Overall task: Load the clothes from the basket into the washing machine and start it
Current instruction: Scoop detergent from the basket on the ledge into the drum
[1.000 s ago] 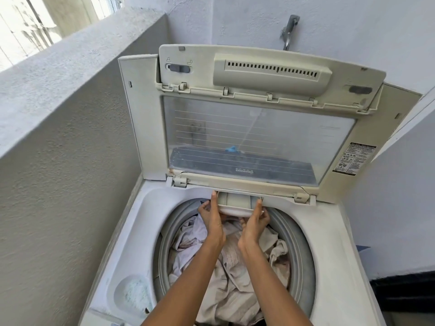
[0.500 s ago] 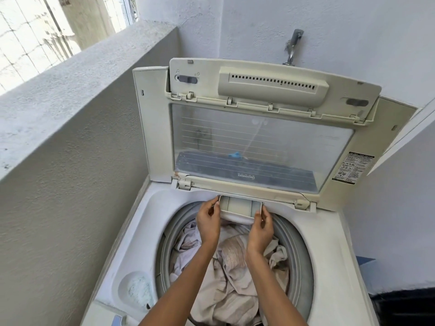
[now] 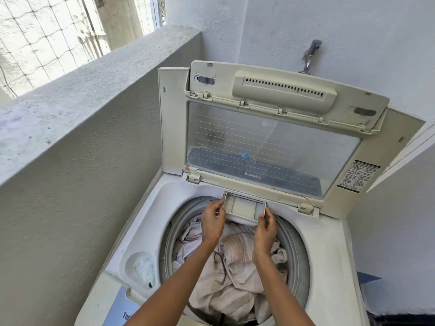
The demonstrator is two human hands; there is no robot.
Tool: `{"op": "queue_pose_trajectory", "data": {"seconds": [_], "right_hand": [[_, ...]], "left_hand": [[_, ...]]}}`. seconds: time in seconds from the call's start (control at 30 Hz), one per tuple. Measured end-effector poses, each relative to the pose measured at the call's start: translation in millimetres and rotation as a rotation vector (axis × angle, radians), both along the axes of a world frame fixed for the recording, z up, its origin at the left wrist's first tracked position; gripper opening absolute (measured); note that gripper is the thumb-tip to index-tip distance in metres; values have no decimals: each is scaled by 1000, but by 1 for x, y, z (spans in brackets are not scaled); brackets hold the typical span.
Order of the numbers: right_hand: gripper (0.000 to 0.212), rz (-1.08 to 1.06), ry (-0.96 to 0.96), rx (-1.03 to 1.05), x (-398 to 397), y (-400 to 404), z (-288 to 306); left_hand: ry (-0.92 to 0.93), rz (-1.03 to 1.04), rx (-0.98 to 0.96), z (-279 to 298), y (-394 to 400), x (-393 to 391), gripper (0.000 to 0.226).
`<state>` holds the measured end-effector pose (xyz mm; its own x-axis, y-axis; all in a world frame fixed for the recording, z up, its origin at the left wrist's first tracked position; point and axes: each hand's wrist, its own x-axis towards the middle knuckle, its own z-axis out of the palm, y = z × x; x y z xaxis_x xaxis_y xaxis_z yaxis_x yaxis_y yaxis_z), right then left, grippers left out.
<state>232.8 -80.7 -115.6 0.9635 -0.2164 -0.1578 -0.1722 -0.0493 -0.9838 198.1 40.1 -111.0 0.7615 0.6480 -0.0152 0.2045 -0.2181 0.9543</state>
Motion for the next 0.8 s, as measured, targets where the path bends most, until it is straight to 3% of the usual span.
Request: {"op": "queue_pose_trajectory", "data": {"seconds": [0.27, 0.37, 0.5, 0.7, 0.8], "right_hand": [[37, 31, -27, -121, -9, -9, -5], [29, -69, -155, -189, -15, 0, 6], [25, 35, -401, -278, -29, 27, 42], [16, 294, -557, -81, -76, 104, 142], [16, 422, -543, 75, -124, 142, 199]], "left_hand": [[53, -81, 53, 2, 1, -9, 31], [48, -9, -13, 13, 3, -17, 30], [-24, 73, 0, 49, 15, -41, 28], [-218, 205, 43, 143, 67, -83, 26], [-322, 257, 66, 199, 89, -129, 22]]}}
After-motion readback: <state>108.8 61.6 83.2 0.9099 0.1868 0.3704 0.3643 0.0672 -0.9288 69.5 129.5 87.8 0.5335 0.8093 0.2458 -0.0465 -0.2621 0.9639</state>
